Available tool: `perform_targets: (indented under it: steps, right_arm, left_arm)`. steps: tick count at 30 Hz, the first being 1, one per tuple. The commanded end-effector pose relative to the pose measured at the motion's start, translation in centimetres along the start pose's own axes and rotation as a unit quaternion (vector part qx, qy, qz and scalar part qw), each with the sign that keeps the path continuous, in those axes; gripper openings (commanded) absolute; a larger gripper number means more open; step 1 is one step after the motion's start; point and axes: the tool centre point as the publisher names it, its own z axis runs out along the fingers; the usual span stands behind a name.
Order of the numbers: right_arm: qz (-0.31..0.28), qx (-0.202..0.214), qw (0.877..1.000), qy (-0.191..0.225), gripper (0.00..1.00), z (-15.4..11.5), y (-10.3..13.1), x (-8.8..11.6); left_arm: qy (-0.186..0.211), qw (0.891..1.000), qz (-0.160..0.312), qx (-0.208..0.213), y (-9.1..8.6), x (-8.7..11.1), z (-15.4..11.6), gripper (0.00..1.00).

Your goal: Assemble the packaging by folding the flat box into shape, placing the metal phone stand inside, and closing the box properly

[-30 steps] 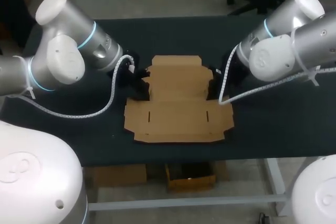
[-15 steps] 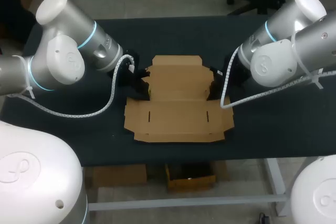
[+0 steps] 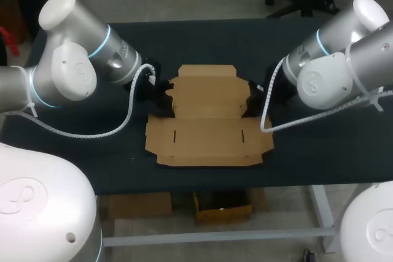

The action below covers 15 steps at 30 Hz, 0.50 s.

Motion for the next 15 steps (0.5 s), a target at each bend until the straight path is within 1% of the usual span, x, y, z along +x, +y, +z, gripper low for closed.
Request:
perform_targets:
  steps: [1, 8, 15]
  right_arm:
    - [-0.001, -0.002, 1.0, 0.004, 0.0, -0.43, -0.23, -0.15]
    - [-0.006, -0.001, 1.0, 0.008, 0.0, -0.22, -0.46, 0.32]
    - [-0.013, 0.004, 1.0, 0.006, 0.0, 0.26, 0.07, 0.48]
  left_arm:
    - [-0.005, 1.0, 0.001, -0.001, 0.2, 0.38, 0.01, 0.0]
    - [-0.004, 1.0, 0.002, -0.005, 0.16, 0.46, 0.29, 0.0]
    - [-0.008, 1.0, 0.005, -0.011, 0.07, 0.76, 0.58, 0.0]
